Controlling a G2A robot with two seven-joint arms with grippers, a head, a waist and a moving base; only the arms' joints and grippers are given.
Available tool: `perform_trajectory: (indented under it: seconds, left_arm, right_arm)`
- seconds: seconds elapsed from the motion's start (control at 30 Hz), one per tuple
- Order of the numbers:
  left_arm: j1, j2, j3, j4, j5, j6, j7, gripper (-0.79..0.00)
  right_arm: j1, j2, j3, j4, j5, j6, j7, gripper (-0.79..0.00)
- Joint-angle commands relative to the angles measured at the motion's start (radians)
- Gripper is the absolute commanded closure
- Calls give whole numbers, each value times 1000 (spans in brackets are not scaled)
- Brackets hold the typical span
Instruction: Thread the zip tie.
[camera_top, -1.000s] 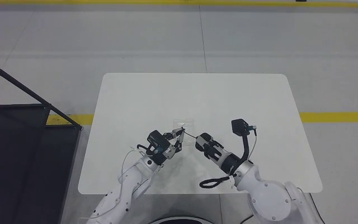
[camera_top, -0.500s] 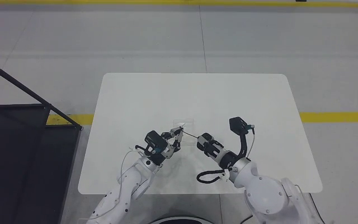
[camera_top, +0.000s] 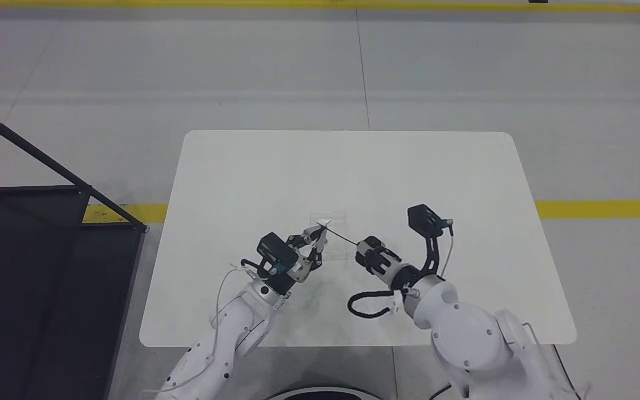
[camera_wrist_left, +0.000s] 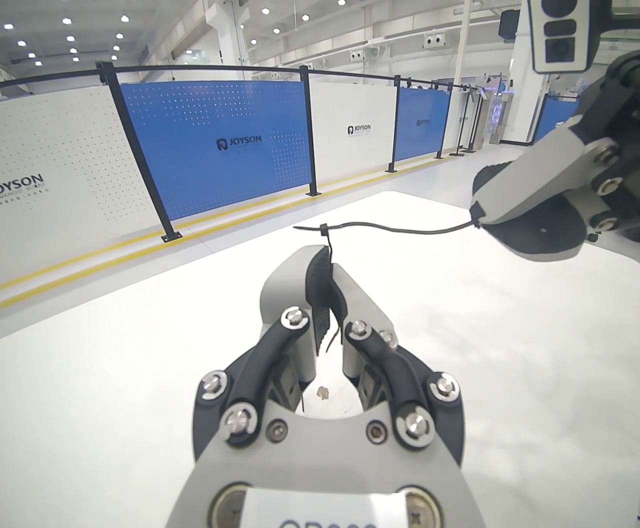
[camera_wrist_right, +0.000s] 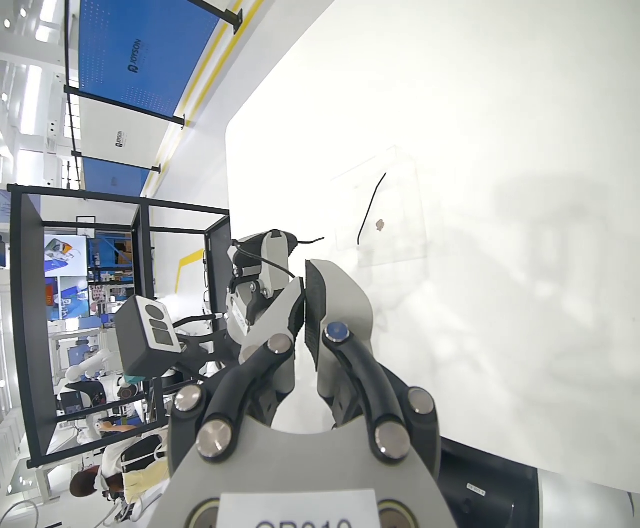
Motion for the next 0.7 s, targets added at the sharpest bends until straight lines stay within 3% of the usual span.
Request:
perform_trajectory:
  seconds: [0.0,0.5,0.67]
  left_arm:
    - [0,0,0,0,-1,0,1,0]
    - [1,-2,-1,2,16,0,-1,0]
    - [1,-3,3,5,37,24,-5,0]
  right_arm:
    - [13,-1,-10,4,-11,16,7,0]
    - [41,-8,-28,8,-18,32,17,0]
    - [23,-10,-16,-12,13,-16,-2,0]
